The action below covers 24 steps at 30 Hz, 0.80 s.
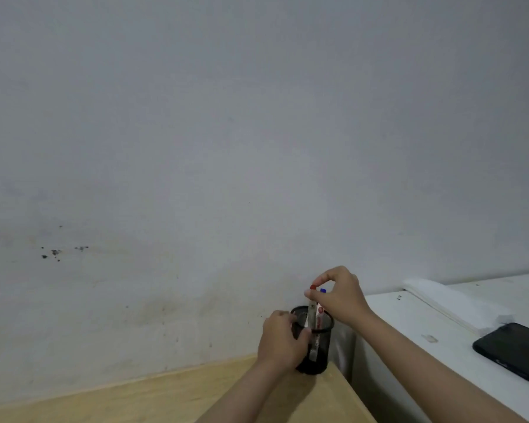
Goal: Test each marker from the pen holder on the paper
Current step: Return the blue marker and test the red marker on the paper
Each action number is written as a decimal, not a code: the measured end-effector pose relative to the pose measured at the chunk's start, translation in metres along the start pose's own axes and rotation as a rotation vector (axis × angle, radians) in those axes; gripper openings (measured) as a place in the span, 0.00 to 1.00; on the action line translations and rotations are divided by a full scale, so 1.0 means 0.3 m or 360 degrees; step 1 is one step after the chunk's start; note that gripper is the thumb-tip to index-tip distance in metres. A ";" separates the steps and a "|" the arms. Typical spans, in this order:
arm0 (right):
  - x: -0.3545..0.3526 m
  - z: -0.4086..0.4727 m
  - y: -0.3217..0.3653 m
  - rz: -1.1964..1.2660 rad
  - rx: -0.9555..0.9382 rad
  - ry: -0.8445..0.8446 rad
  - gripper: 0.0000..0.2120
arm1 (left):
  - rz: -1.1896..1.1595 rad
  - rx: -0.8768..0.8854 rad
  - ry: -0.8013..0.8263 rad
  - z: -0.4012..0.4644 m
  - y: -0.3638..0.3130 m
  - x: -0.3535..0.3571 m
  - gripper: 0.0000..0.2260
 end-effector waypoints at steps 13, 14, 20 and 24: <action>-0.262 -0.541 0.339 0.0616 -0.0443 -0.0150 0.10 | -0.1717 -0.1036 0.0416 -0.266 -0.170 -0.475 0.06; -0.264 -0.581 0.353 0.0599 -0.0427 -0.0100 0.11 | -0.1686 -0.0991 0.0340 -0.293 -0.168 -0.521 0.05; -0.254 -0.761 0.407 0.0819 0.0010 -0.0085 0.18 | -0.1403 -0.0561 0.0086 -0.550 -0.134 -0.750 0.07; -0.195 -0.893 0.474 0.1006 0.0211 0.0141 0.09 | -0.1222 -0.0359 0.0052 -0.717 -0.087 -0.815 0.10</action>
Point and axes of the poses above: each hand's wrist, its own z-axis towards the middle knuckle, its own x-axis out of the palm, y = z × x, the point moved 5 cm from there along z, towards the middle knuckle, and after that the axes turned 14 degrees about -y, right-handed, at the moved point
